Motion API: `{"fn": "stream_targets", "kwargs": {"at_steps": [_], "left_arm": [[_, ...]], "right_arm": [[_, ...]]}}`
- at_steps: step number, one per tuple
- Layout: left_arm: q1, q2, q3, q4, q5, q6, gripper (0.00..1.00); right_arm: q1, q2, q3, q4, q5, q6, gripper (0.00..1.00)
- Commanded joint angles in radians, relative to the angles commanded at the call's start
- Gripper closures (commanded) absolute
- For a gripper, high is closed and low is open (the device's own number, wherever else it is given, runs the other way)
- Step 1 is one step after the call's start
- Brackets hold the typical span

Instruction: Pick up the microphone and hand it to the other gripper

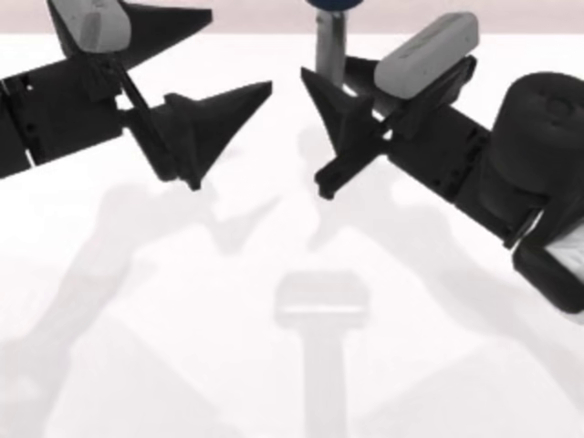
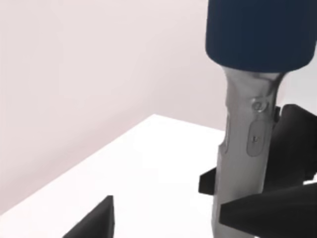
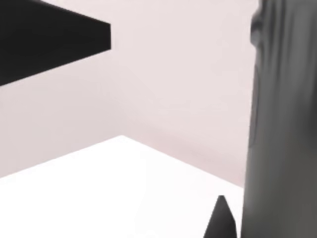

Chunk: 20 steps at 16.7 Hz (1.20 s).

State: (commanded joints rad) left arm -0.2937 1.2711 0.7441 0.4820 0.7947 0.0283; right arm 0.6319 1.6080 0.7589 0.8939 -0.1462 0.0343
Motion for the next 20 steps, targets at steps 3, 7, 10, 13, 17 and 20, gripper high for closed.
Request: {"fn": "stream_targets", "kwargs": {"at_steps": [3,7,10,13,17,20], "left_arm": [[-0.007,0.013,0.010,0.003,-0.011,-0.001,0.00],[-0.091,0.141,0.113,0.032,-0.088,-0.004,0.00],[-0.167,0.253,0.204,0.056,-0.163,-0.008,0.00],[-0.214,0.316,0.256,0.069,-0.209,-0.010,0.00],[-0.216,0.318,0.258,0.070,-0.211,-0.010,0.00],[-0.216,0.318,0.258,0.070,-0.211,-0.010,0.23]], "right_arm": [[0.000,0.000,0.000,0.000,0.000,0.000,1.00],[0.000,0.000,0.000,0.000,0.000,0.000,1.00],[0.000,0.000,0.000,0.000,0.000,0.000,1.00],[0.000,0.000,0.000,0.000,0.000,0.000,1.00],[0.000,0.000,0.000,0.000,0.000,0.000,1.00],[0.000,0.000,0.000,0.000,0.000,0.000,1.00]]}}
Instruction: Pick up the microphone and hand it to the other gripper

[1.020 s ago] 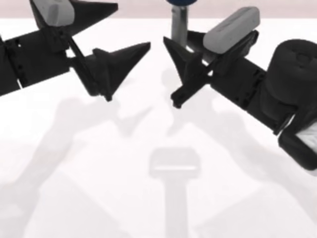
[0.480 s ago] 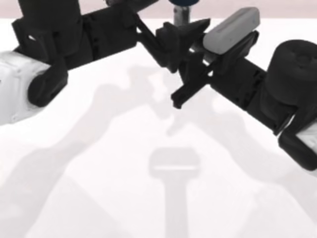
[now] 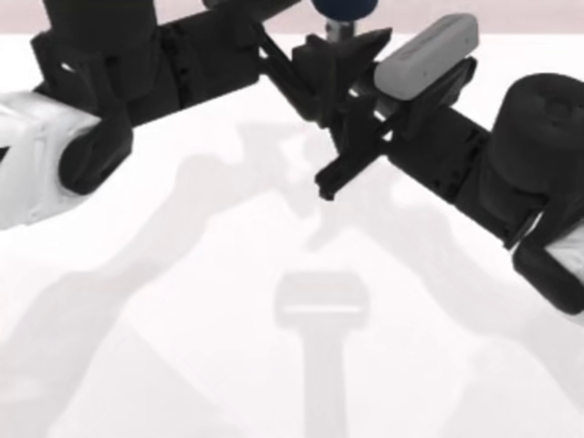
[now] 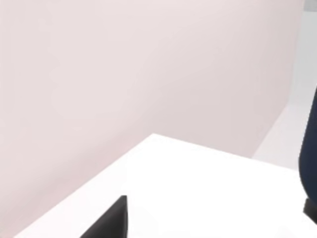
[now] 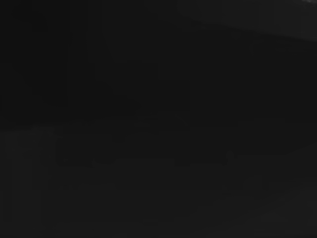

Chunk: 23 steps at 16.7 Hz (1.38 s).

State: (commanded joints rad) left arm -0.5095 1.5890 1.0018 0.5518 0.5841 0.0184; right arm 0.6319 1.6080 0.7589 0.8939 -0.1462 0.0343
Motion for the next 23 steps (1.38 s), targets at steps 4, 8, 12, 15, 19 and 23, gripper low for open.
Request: {"fn": "stream_targets", "kwargs": {"at_steps": [4,8,12,15,19,23], "left_arm": [[0.000,0.000,0.000,0.000,0.000,0.000,0.53],[0.000,0.000,0.000,0.000,0.000,0.000,0.83],[0.000,0.000,0.000,0.000,0.000,0.000,1.00],[0.000,0.000,0.000,0.000,0.000,0.000,1.00],[0.000,0.000,0.000,0.000,0.000,0.000,1.00],[0.000,0.000,0.000,0.000,0.000,0.000,1.00]], "right_arm": [[0.000,0.000,0.000,0.000,0.000,0.000,1.00],[0.000,0.000,0.000,0.000,0.000,0.000,1.00],[0.000,0.000,0.000,0.000,0.000,0.000,1.00],[0.000,0.000,0.000,0.000,0.000,0.000,1.00],[0.000,0.000,0.000,0.000,0.000,0.000,1.00],[0.000,0.000,0.000,0.000,0.000,0.000,0.70]]}}
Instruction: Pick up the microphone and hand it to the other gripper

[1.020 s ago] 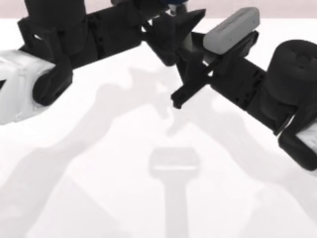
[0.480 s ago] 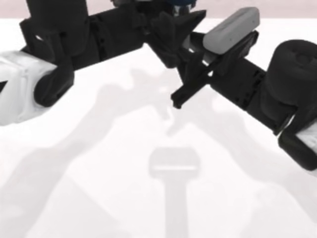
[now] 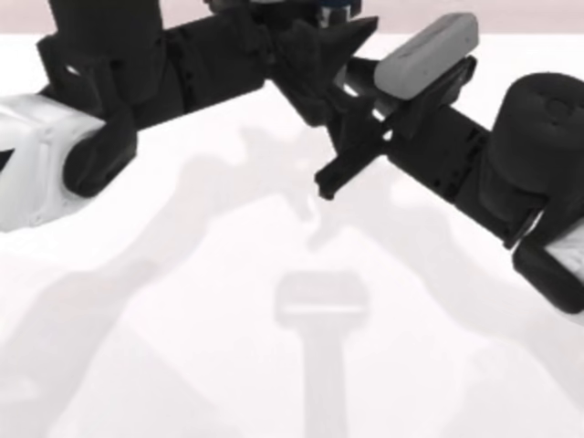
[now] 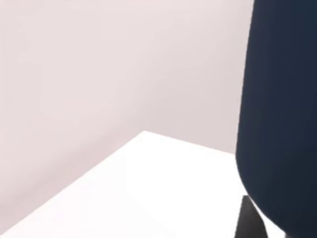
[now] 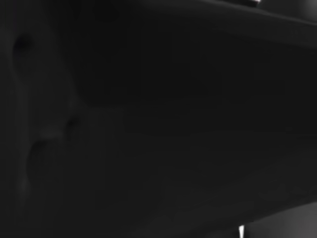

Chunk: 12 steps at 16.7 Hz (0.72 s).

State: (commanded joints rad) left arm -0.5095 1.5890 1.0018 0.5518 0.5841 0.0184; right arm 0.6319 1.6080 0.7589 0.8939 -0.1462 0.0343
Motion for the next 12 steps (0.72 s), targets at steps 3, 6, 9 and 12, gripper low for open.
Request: {"fn": "stream_targets", "kwargs": {"at_steps": [3,6,9,12], "left_arm": [[0.000,0.000,0.000,0.000,0.000,0.000,1.00],[0.000,0.000,0.000,0.000,0.000,0.000,1.00],[0.000,0.000,0.000,0.000,0.000,0.000,1.00],[0.000,0.000,0.000,0.000,0.000,0.000,1.00]], "right_arm": [[0.000,0.000,0.000,0.000,0.000,0.000,0.47],[0.000,0.000,0.000,0.000,0.000,0.000,0.25],[0.000,0.000,0.000,0.000,0.000,0.000,0.02],[0.000,0.000,0.000,0.000,0.000,0.000,0.00]]}}
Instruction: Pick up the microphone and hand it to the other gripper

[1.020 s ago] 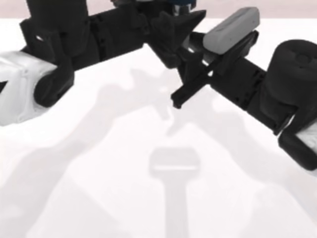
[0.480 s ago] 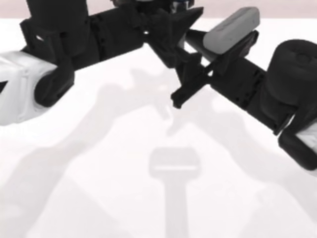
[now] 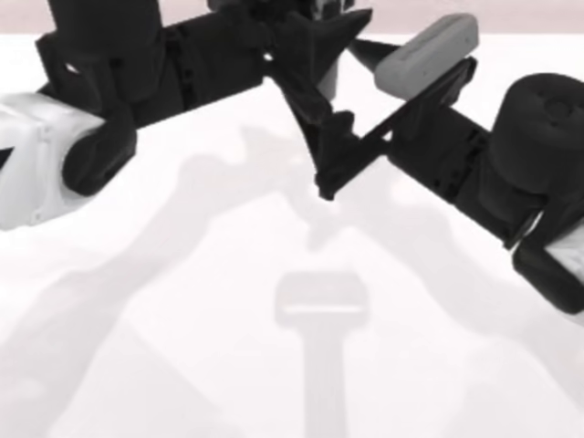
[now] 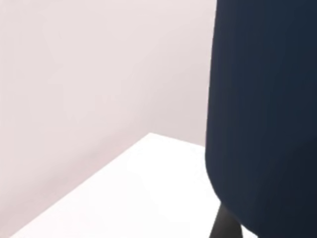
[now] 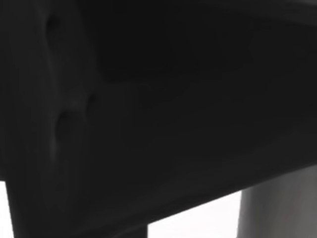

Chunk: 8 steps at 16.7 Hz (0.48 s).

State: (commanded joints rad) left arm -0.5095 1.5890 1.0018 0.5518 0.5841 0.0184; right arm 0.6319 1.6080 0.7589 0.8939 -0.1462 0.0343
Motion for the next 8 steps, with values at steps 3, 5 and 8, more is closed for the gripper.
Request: {"fn": "stream_targets", "kwargs": {"at_steps": [3,5,8], "left_arm": [[0.000,0.000,0.000,0.000,0.000,0.000,1.00],[0.000,0.000,0.000,0.000,0.000,0.000,1.00],[0.008,-0.008,-0.004,-0.001,0.010,0.003,1.00]], "right_arm": [[0.000,0.000,0.000,0.000,0.000,0.000,0.00],[0.000,0.000,0.000,0.000,0.000,0.000,0.00],[-0.004,-0.015,-0.018,-0.002,-0.002,0.000,0.00]]}}
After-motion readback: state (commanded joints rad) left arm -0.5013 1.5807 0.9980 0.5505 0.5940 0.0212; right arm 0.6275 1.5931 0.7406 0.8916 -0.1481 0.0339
